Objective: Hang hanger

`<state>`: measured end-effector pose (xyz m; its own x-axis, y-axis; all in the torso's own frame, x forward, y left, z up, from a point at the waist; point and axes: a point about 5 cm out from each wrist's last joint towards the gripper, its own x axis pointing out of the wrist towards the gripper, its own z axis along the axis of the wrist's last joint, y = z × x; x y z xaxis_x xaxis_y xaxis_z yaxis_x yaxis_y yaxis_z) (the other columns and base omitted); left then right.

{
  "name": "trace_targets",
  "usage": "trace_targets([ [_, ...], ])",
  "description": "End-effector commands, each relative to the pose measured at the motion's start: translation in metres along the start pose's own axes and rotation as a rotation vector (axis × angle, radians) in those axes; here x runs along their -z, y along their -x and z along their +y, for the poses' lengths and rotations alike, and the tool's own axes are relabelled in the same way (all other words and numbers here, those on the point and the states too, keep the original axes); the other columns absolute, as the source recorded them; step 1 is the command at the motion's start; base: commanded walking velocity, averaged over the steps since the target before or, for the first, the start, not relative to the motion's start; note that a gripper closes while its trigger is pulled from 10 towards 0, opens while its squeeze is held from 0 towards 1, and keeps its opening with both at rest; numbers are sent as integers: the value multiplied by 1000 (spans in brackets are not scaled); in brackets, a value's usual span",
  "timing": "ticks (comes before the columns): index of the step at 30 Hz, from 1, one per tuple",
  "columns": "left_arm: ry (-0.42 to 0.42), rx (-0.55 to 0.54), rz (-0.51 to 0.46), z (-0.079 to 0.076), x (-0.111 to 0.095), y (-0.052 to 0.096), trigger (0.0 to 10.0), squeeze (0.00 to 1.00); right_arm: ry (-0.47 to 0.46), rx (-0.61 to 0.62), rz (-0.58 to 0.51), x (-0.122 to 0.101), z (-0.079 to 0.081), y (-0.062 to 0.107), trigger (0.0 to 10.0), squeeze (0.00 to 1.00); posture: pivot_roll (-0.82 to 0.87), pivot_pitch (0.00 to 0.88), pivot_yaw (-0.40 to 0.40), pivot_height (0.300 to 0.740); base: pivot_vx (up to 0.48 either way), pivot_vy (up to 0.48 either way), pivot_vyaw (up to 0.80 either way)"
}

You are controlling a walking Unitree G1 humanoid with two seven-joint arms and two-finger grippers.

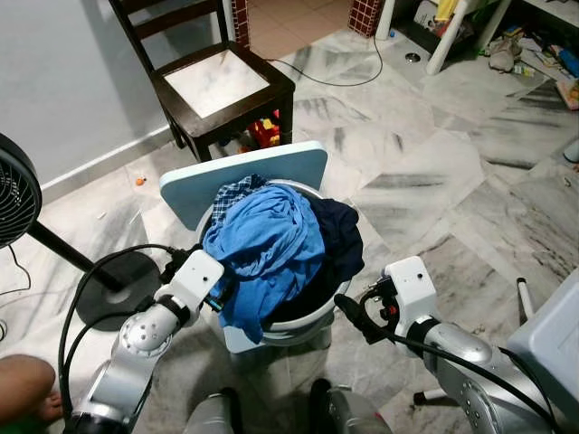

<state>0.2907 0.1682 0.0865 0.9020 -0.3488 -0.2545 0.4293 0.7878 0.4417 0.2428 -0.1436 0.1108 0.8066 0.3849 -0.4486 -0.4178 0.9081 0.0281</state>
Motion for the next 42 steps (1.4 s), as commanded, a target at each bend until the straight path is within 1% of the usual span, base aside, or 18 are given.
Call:
trace_targets([
  [1, -4, 28, 8, -5, 4, -1, 10000, 0, -4, 2, 18, 4, 2, 2, 10000, 0, -4, 248, -11, 740, 0, 0, 0],
  [3, 4, 29, -7, -5, 0, -5, 10000, 0, -5, 3, 18, 4, 2, 3, 10000, 0, -4, 249, -10, 740, 0, 0, 0],
  [6, 8, 36, -13, -8, -1, -10, 10000, 0, -5, 5, 18, 5, 2, 3, 10000, 0, -4, 250, -11, 740, 0, 0, 0],
  [8, 24, 43, 7, -13, 4, -16, 10000, 0, -4, 6, 20, 6, 2, 3, 10000, 0, -5, 254, -13, 740, 0, 0, 0],
  [9, 35, 43, 34, -14, 10, -19, 10000, 0, -3, 5, 20, 5, 2, 3, 10000, 0, -10, 256, -14, 740, 0, 0, 0],
  [12, 53, 43, 61, -14, 16, -21, 10000, 0, -2, 4, 19, 5, 3, 3, 10000, 0, -13, 257, -14, 740, 0, 0, 0],
  [13, 65, 40, 77, -13, 19, -22, 6000, 0, -2, 4, 19, 5, 3, 3, 10000, 0, -14, 258, -13, 740, 0, 0, 0],
  [14, 73, 38, 87, -12, 21, -22, 6000, 0, -2, 5, 20, 5, 3, 3, 10000, 0, -15, 258, -13, 740, 0, 0, 0],
  [15, 82, 36, 97, -11, 24, -23, 0, 0, -1, 7, 21, 5, 2, 4, 10000, 0, -16, 258, -13, 740, 0, 0, 0],
  [17, 91, 32, 98, -10, 25, -24, 0, 0, -1, 9, 21, 5, 2, 4, 10000, 0, -16, 258, -13, 740, 0, 0, 0],
  [21, 102, 9, 80, -1, 24, -26, 0, 0, 0, 14, 23, 6, 1, 4, 10000, 0, -16, 259, -10, 740, 0, 0, 0],
  [26, 133, -20, 25, 6, 15, -29, 0, 0, -1, 11, 20, 6, 3, 2, 10000, 0, -11, 255, -12, 740, 0, 0, 0],
  [30, 151, -21, -1, 7, 11, -31, 0, 0, 1, 13, 18, 5, 3, 1, 10000, 0, -11, 251, -11, 740, 0, 0, 0],
  [42, 195, -15, -3, 7, 11, -33, 0, 0, 2, 23, 14, 5, 2, 0, 10000, 0, -15, 247, -7, 740, 0, 0, 0],
])
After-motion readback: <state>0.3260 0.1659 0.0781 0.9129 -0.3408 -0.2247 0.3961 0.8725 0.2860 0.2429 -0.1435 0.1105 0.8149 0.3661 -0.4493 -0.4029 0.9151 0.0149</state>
